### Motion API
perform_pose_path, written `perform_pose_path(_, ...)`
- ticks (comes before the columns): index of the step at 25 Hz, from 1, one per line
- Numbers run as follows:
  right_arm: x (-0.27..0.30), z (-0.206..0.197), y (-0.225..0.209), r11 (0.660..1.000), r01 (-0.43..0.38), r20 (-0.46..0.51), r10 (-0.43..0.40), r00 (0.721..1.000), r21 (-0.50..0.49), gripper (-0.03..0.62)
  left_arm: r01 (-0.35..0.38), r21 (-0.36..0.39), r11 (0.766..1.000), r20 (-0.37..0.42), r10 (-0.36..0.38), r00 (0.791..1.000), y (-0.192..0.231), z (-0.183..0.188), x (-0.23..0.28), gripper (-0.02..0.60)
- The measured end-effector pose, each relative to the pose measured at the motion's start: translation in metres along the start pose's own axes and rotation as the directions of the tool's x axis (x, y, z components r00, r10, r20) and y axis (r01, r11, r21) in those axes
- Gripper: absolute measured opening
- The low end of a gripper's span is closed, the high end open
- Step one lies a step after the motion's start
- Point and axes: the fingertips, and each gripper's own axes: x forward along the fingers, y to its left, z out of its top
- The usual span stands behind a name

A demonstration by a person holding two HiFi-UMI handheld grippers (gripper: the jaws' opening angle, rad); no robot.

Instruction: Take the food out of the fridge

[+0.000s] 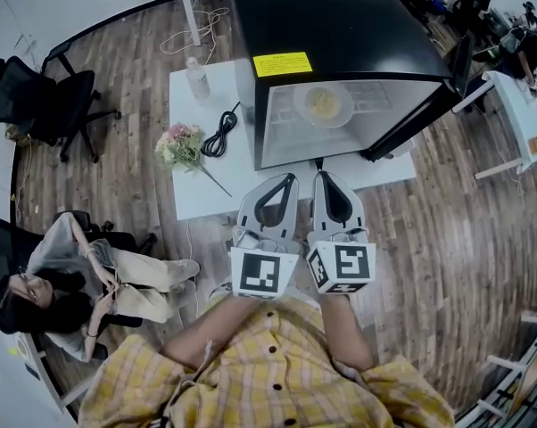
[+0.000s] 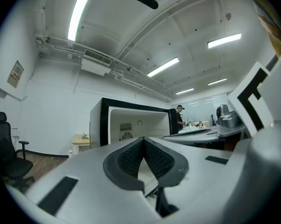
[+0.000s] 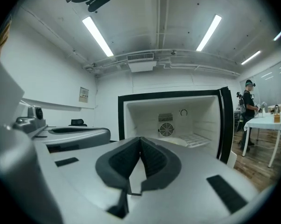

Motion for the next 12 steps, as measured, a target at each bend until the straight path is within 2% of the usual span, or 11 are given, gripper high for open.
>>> perform_pose_path(4, 0.013, -0.012, -0.018, 0.993, 0.022, -0.016, -0.020, 1.000, 0.113, 0.008, 0.012, 0.012, 1.000, 0.004, -0.012, 1.000, -0.002, 0.003, 0.002, 0.008)
perform_pose_path(7, 0.024, -0.019, -0.032, 0.972, 0.027, -0.016, -0.024, 1.000, 0.235, 0.008, 0.016, 0.029, 0.999, 0.015, -0.017, 1.000, -0.003, 0.006, 0.005, 0.008)
perform_pose_path(9, 0.032, -0.027, -0.042, 0.932, 0.024, -0.019, -0.018, 1.000, 0.362, 0.009, 0.018, 0.040, 0.999, 0.016, -0.019, 1.000, -0.003, 0.007, 0.006, 0.008)
perform_pose_path(12, 0.046, -0.040, -0.060, 0.846, 0.028, -0.019, -0.021, 1.000, 0.532, 0.009, 0.014, 0.041, 0.999, 0.018, -0.015, 1.000, -0.002, 0.006, 0.007, 0.008)
